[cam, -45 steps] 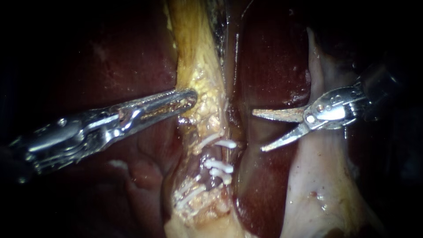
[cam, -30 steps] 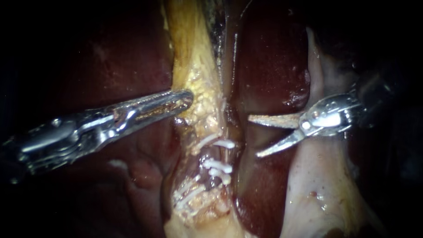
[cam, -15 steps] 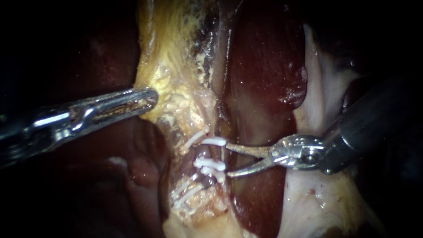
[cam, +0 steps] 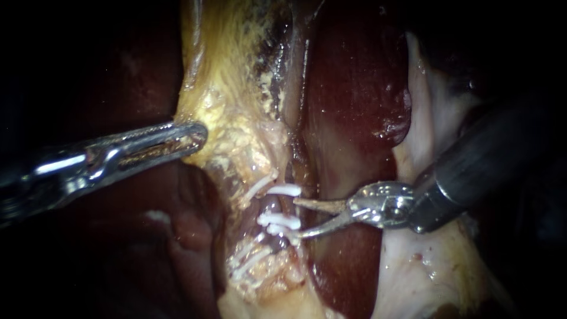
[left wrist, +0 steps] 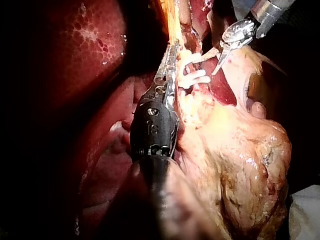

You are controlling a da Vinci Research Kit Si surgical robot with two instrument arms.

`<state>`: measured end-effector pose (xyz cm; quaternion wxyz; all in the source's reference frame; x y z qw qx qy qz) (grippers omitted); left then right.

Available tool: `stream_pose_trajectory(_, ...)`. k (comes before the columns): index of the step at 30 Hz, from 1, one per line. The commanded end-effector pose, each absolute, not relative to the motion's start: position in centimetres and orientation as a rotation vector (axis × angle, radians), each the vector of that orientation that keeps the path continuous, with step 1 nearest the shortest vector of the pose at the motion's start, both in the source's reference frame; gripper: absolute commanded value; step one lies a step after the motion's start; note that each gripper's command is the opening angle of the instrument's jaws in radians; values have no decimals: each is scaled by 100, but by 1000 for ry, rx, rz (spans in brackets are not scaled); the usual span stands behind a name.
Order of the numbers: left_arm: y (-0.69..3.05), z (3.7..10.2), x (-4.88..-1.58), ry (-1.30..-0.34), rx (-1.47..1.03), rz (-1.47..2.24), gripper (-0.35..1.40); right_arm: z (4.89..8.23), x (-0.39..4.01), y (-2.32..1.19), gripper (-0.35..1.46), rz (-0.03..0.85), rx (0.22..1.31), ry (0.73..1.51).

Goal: Go to the cutting position right tube

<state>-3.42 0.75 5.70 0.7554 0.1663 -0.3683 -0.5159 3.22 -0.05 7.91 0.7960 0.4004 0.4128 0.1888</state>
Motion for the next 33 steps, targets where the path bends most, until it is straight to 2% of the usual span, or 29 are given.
stream_pose_trajectory(1, 75, 570, -342, -803, 362, -1125, -35, 793, 324, -5, 130, 407, 858, 887)
stream_pose_trajectory(11, 75, 569, -342, -803, 362, -1126, -35, 800, 341, -4, 130, 421, 867, 877)
stream_pose_trajectory(22, 74, 568, -341, -803, 362, -1126, -35, 802, 337, -5, 127, 434, 891, 826)
stream_pose_trajectory(33, 74, 568, -342, -803, 362, -1126, -35, 812, 348, 3, 125, 437, 906, 860)
